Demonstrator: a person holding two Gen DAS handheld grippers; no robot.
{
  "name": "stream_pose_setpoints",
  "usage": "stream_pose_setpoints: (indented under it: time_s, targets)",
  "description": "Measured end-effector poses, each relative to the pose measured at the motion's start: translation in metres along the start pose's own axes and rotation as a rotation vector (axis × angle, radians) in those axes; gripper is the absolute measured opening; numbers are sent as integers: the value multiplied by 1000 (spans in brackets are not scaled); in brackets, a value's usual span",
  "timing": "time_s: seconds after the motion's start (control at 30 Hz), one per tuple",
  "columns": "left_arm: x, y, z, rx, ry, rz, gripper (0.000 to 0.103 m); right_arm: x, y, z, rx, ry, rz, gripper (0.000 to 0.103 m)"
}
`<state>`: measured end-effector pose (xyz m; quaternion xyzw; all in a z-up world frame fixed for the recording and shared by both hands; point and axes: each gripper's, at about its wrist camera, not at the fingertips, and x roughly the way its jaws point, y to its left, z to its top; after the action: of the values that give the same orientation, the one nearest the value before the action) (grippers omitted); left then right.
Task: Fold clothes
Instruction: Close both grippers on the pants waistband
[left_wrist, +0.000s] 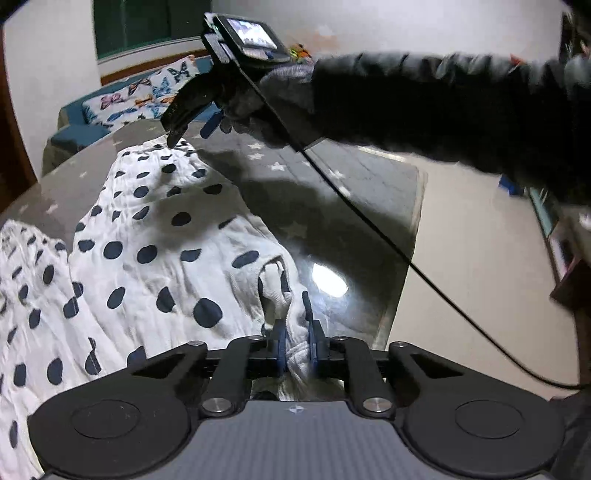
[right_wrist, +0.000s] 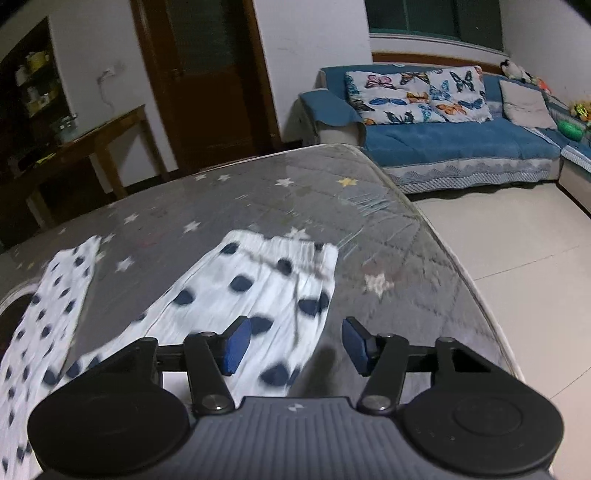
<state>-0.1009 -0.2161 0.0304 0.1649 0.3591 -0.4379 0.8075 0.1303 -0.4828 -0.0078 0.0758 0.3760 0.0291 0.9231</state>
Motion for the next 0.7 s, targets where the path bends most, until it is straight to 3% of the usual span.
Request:
stream_pose_setpoints:
  time_s: [0.27, 0.37, 0.4, 0.53, 0.7]
  targets:
    - [-24, 22, 5, -139, -72, -41, 12, 42, -4, 22, 16, 8, -67, 52]
    - [-28, 27, 5, -163, -88, -41, 11, 49, -3, 25, 15, 9, -80, 29]
    - [-29, 28, 4, -167, -94, -41, 12, 49, -3, 27, 25, 13, -73, 15]
    - [-41, 32, 1, -182, -127, -44, 11, 41, -4, 32, 71, 6, -81, 7]
    - [-64, 44, -9, -246, -186, -41, 11, 15, 5, 52, 88, -42, -56, 6]
